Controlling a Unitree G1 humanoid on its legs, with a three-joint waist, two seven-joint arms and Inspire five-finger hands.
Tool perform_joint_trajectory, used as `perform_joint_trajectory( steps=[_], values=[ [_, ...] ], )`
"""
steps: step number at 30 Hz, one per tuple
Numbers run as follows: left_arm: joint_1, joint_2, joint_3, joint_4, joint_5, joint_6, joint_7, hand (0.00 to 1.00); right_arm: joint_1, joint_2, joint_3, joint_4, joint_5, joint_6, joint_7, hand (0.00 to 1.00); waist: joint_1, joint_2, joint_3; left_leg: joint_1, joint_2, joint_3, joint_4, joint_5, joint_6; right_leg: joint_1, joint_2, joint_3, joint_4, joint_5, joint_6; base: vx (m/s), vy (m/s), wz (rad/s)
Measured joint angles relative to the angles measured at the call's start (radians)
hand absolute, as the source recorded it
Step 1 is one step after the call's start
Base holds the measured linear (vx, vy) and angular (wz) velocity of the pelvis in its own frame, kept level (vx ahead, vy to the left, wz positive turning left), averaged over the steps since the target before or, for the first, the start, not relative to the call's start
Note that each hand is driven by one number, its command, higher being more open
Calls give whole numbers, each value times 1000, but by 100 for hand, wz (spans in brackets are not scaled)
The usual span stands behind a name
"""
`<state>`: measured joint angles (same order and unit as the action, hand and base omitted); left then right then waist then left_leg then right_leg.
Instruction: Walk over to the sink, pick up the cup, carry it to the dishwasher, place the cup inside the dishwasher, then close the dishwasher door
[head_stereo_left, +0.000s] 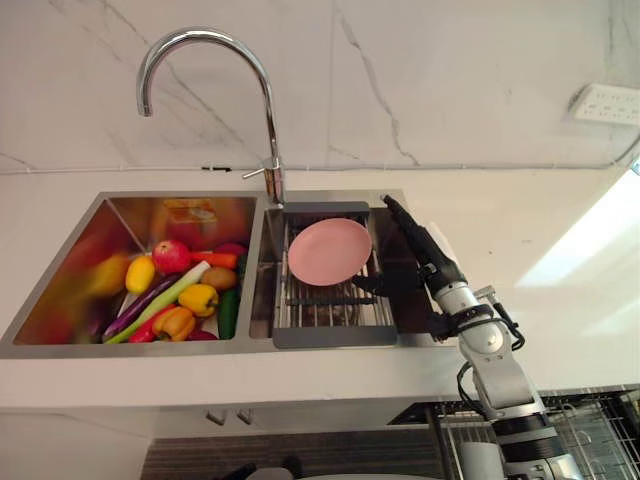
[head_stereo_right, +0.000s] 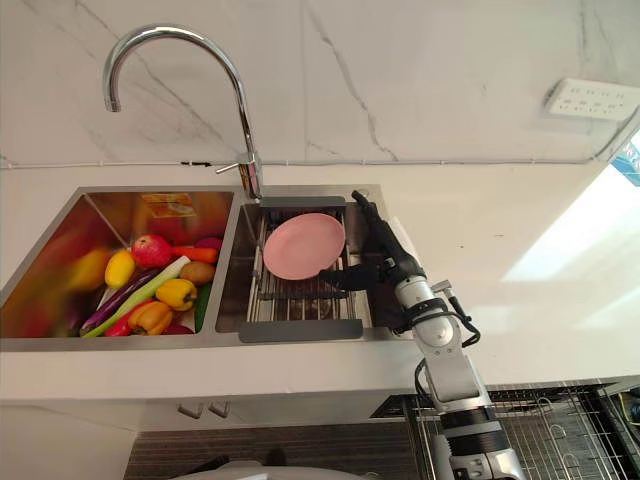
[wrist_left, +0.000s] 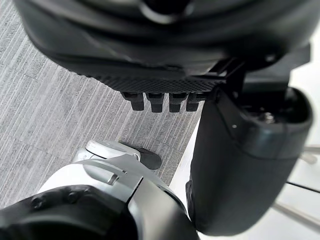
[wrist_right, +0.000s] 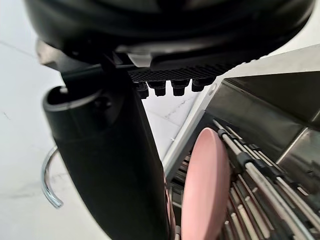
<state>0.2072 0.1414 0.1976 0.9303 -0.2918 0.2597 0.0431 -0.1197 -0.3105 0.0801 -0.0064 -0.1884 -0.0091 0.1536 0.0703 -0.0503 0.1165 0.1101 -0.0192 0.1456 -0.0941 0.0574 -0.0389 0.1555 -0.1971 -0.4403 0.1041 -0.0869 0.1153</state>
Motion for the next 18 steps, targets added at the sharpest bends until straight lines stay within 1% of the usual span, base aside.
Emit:
perform_joint_trajectory(
  steps=[2, 6, 11, 14, 18],
  values=[
    [0, 3, 1, -4, 15, 8, -1, 100, -12, -5, 15, 32, -52, 4, 16, 100, -1, -6, -4, 0, -2, 1, 0, 2, 3, 0, -1, -2, -2, 2, 3, 0, 0, 0],
    [3, 6, 0, -19, 17, 18, -1, 100, -40, -9, 18, 87, -121, 5, 23, 100, 0, -7, -4, 0, -3, -1, 0, 8, 11, 2, -1, -9, -6, 3, 4, -7, -1, 1],
    [5, 7, -3, -27, 17, 21, -1, 100, -78, -41, 27, 172, -194, 9, 19, 100, -1, -7, -4, -14, -5, -18, 0, 22, 10, 5, 0, -40, -16, 5, 6, -31, -6, 12],
    [5, 7, -3, -29, 17, 25, -1, 100, -101, -41, 33, 231, -215, 18, -9, 100, 0, -7, -4, -14, -5, -32, 0, 30, 9, 14, 0, -59, -17, 5, 6, -34, -9, 17],
    [5, 7, -3, -32, 18, 27, -3, 100, -111, -40, 46, 244, -257, 19, -55, 100, 1, -6, -4, -21, -6, -46, -1, 38, 17, 17, 2, -74, -18, 5, 5, -52, -5, 13]
  ],
)
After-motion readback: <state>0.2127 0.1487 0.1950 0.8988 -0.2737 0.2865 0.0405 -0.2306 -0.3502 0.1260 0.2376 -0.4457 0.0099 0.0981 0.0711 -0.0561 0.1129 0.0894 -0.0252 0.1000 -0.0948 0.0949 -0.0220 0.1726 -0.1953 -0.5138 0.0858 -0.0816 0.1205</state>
